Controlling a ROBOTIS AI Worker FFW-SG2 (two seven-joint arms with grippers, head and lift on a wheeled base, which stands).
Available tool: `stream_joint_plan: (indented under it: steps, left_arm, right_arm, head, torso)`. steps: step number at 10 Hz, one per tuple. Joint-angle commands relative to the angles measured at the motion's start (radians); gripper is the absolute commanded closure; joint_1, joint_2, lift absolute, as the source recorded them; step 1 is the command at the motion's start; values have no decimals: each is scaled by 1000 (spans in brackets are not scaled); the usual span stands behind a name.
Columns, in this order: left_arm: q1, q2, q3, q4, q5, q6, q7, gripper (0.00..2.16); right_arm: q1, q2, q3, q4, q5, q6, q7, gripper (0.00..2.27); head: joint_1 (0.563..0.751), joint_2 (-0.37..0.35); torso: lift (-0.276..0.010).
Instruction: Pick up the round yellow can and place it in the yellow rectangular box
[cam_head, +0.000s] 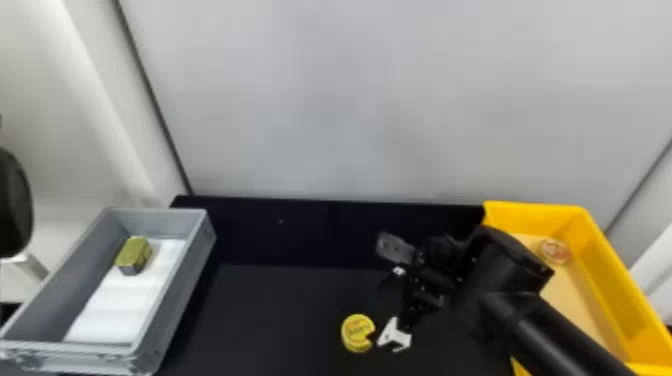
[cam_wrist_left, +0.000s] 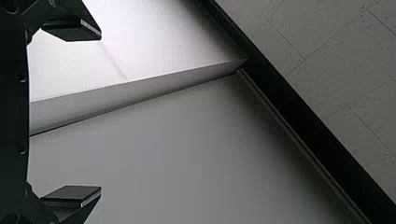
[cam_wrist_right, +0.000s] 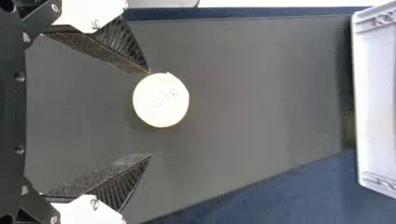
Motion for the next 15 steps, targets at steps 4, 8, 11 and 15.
stream_joint_plan:
  steps: [4,8,11,15]
  left_arm:
    - [4,0,4,0,0,-5,0,114]
    - [0,-7,-5,5,0,-8,2,114]
    - [-9,-13,-17,14,0,-17,2,114]
    - [-14,-15,-20,20,0,-23,2,114]
  right_arm:
    - [5,50,-71,41,-95,53,-35,12]
    - [5,88,-85,152,-125,-12,-74,-2]
    - [-22,96,-70,225,-125,-66,-123,-2]
    - [-21,125,-96,288,-155,-79,-152,-2]
  head:
    - [663,54]
    - [663,54]
    - [663,54]
    - [663,54]
  torso:
    - [-10]
    - [-10]
    - [-10]
    - [-10]
